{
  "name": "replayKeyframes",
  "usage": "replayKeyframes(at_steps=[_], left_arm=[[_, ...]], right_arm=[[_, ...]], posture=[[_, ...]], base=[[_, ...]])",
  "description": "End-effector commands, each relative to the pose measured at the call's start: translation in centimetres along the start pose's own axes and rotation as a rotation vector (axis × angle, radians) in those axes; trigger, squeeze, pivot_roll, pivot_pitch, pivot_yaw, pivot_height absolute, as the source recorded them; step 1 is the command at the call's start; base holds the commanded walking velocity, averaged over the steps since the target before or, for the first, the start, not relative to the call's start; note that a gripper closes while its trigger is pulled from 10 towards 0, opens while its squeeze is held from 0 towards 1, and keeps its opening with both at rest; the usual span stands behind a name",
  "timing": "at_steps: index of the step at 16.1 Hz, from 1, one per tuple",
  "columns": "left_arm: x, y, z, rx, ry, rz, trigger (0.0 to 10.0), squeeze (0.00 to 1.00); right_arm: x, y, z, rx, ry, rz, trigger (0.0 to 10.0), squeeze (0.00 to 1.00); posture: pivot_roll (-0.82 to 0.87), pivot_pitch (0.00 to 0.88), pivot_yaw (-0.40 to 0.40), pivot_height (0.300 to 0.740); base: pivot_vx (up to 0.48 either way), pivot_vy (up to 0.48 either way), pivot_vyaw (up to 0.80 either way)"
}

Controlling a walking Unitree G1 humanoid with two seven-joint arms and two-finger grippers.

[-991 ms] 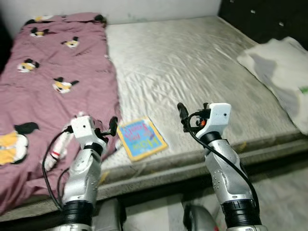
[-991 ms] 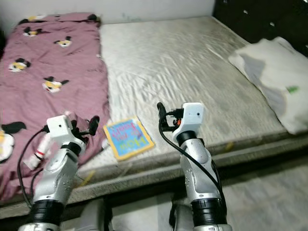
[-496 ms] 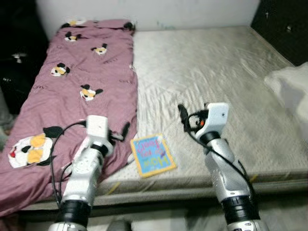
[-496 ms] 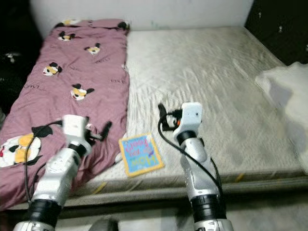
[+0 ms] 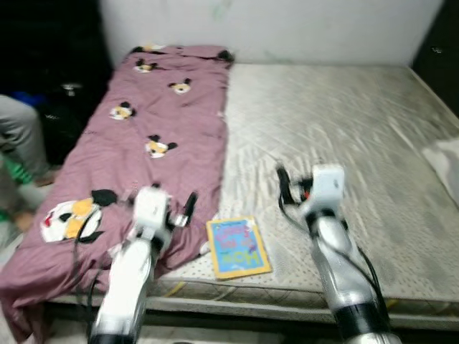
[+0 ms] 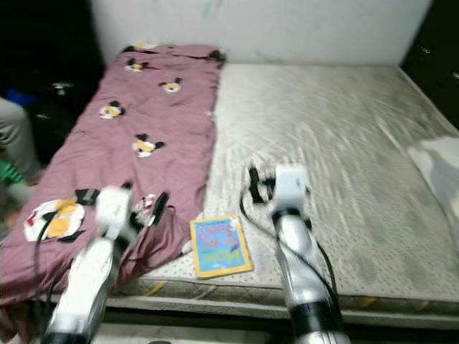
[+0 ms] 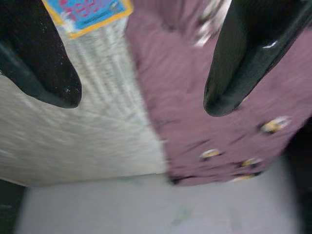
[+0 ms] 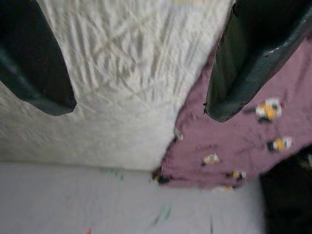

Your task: Clean up the room

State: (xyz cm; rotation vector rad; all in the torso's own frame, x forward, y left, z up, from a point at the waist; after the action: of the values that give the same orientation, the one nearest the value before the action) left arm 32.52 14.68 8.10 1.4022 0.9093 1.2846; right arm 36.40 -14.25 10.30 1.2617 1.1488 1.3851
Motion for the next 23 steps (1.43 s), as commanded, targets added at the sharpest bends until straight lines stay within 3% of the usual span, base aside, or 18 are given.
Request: replayKeyframes(at_steps=[1,2,5,10,14,19,23], left_arm=[[0.8,1.0,-0.6,-0.047,0.042,0.010,10.0,0.00],[0.1,0.6,-1.7,-0.043,0.009,-0.004,10.0,0.00],[-0.7,0.1,-2.6,-0.010,-0.022,0.002,10.0,0.00],[-1.2,0.3,-2.1,-0.011,-0.030,0.013,10.0,0.00],[-1.1,0.9,-1.3,-0.021,-0.024,-0.001,10.0,0.00],[-1.1,0.9,-1.5,0.000,0.005,-0.031,10.0,0.00],[-1.6,1.3,-1.4,-0.010,-0.024,-0.051,10.0,0.00]], right_arm=[[-0.5,0.3,-0.5,-0.013,-0.013,-0.015,10.0,0.00],[-1.0,-0.8,-1.5,0.015,-0.034,-0.014,10.0,0.00],[-0.9,-1.6,-2.9,0.026,-0.044,-0.030,10.0,0.00],[-2.2,-1.1,-3.5,-0.004,-0.150,0.001,10.0,0.00],[-1.7,-1.0,-3.2,0.008,-0.114,-0.003,10.0,0.00],[-1.9,-0.6,-2.5,0.017,-0.073,-0.029,10.0,0.00],[-0.9,-0.3,-2.2,0.015,-0.025,-0.069,10.0,0.00]], posture=[[0.00,0.000,0.002,0.740],[0.02,0.000,-0.014,0.740],[0.01,0.000,-0.005,0.740],[-0.04,0.000,0.082,0.740],[-0.02,0.000,0.044,0.740],[-0.01,0.000,-0.002,0.740],[-0.01,0.008,-0.017,0.740]], base=[[0.000,0.000,0.00],[0.000,0.000,0.00],[0.000,0.000,0.00],[0.000,0.000,0.00],[0.000,0.000,-0.60],[0.000,0.000,0.00],[0.000,0.000,0.38]])
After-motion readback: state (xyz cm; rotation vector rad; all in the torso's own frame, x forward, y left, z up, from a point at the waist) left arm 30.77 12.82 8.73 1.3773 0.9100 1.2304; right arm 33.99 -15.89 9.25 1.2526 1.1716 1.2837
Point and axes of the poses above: a point about 5 cm out from each wrist's last joint towards the gripper, its own z axis pointing out of the wrist towards the gripper, its own y axis along the axis of the wrist's last joint, x = y × z, the point moved 5 cm from there along z, pointing out of the wrist towards the gripper, and after that the axes turned 10 degrees about z, right-handed, at the moved point
